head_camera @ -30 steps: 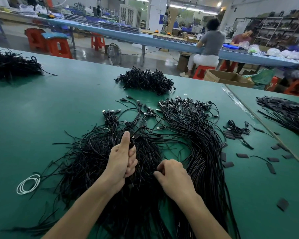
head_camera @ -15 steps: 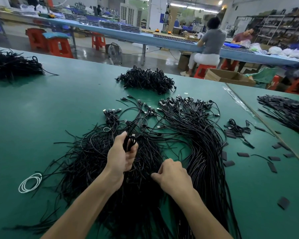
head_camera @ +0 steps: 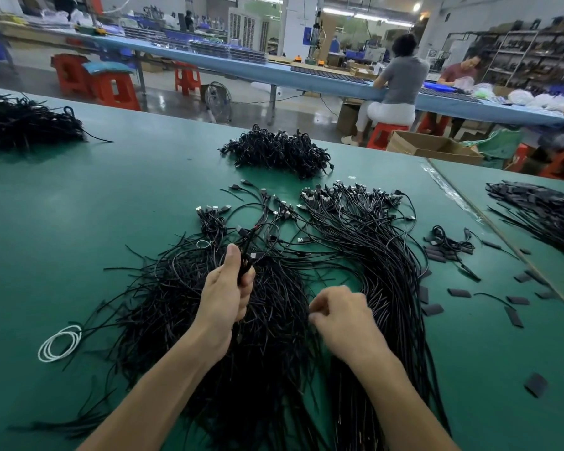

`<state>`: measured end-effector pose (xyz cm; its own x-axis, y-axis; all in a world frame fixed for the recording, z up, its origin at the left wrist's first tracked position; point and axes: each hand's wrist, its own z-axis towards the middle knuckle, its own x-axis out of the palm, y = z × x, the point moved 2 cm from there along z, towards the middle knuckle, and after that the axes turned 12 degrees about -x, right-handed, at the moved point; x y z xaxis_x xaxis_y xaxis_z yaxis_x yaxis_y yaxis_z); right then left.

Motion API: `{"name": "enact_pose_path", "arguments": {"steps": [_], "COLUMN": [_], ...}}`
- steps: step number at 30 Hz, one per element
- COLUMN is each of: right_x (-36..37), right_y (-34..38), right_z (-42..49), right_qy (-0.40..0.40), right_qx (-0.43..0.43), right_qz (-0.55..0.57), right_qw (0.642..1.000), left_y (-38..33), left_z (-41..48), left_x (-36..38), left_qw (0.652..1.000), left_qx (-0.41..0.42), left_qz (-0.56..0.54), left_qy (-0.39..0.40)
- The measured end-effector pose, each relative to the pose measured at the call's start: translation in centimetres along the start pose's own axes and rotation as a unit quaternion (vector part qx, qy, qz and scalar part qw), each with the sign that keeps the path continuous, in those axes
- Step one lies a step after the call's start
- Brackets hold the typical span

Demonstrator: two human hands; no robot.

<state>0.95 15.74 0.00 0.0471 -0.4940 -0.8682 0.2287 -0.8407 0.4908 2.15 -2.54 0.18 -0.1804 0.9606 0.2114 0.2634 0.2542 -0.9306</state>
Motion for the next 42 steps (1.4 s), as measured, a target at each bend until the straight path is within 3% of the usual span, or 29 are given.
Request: {"name": "enact_pose_path", "arguments": {"steps": [3,5,8,12,22,27,31,32,36,39,42], "right_x": [-2.0,-2.7,-2.7,-3.3,-3.9,-3.3,-2.6,-2.5,-2.0,-1.7,-1.6], "right_y": [0.7,1.6,3.1,3.6,4.0,4.1,4.3,4.3,4.5,5.4,5.7], "right_z": [0.2,0.1,-0.3,-0.6,-1.2,-1.4,-1.6,-1.7,-2.3,-2.8,-2.9], "right_qy": [-0.127,-0.161,-0.133,-0.140,-0.064,-0.030,-0.014,-0.010,0.016,0.022,-0.059], "right_qx": [-0.045,-0.060,-0.084,-0.108,-0.083,-0.004,0.022,0.023,-0.005,-0.044,-0.058], "right_qz": [0.124,0.251,0.383,0.435,0.530,0.588,0.648,0.645,0.529,0.526,0.493], "right_qw": [0.983,0.953,0.910,0.883,0.842,0.808,0.761,0.764,0.848,0.849,0.866], "left_y": [0.0,0.2,0.3,0.2,-0.5,-0.4,-0.1,0.0,0.1,0.5,0.6], "left_z": [-0.4,-0.7,-1.5,-2.3,-3.9,-4.1,-3.7,-3.5,-2.9,-2.7,-2.7], "left_x": [0.4,1.1,2.2,2.3,2.6,2.9,3.0,3.0,2.8,2.9,3.2], "left_qw": [0.999,0.997,0.993,0.983,0.969,0.974,0.978,0.981,0.988,0.990,0.989], "left_qx": [0.008,0.017,0.031,0.062,0.086,0.107,0.145,0.152,0.153,0.139,0.142], "left_qz": [0.031,0.062,0.089,0.084,0.079,0.092,0.081,0.060,-0.009,-0.029,-0.039], "left_qy": [0.008,0.031,0.072,0.150,0.219,0.178,0.124,0.101,0.004,-0.003,0.002]}}
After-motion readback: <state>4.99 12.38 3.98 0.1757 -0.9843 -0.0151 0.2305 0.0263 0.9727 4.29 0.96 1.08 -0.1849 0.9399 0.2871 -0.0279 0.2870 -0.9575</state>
